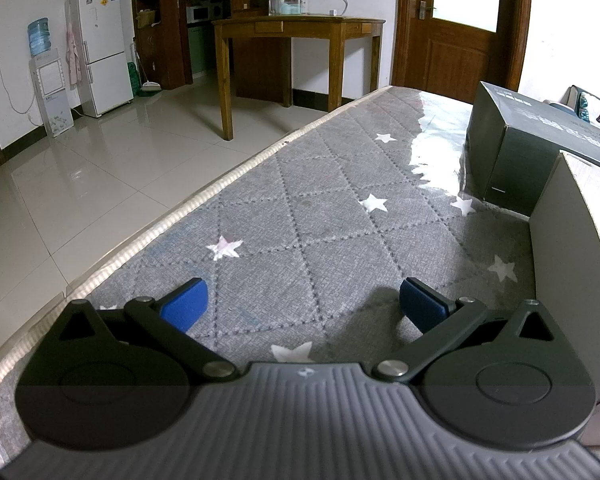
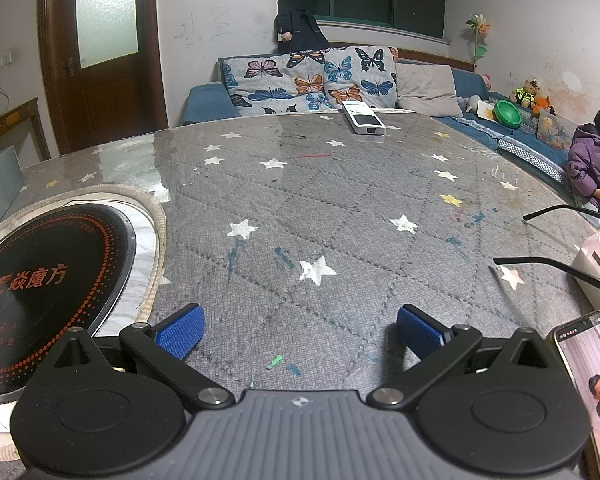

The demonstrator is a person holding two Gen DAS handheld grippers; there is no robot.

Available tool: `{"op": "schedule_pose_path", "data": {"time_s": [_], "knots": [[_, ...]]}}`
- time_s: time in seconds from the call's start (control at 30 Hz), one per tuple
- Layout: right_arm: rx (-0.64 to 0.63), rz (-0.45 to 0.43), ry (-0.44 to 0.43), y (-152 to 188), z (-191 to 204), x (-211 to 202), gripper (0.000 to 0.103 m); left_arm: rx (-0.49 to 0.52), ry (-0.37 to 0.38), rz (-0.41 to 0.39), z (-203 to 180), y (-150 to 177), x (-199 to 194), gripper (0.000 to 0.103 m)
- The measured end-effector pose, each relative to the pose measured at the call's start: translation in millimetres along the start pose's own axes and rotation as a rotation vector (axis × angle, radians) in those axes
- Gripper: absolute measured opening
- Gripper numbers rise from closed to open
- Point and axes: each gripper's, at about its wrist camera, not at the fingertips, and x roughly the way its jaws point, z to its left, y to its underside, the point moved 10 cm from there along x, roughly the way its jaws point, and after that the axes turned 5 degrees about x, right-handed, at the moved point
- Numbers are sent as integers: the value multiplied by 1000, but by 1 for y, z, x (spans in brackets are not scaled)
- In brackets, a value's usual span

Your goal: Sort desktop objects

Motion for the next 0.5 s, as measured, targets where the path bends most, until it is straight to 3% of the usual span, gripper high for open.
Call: {"op": "schedule_pose_path", "data": {"time_s": [0.5], "knots": [[5, 0, 10, 1, 1, 0, 103, 1, -1, 0, 1, 1, -1, 103]]}}
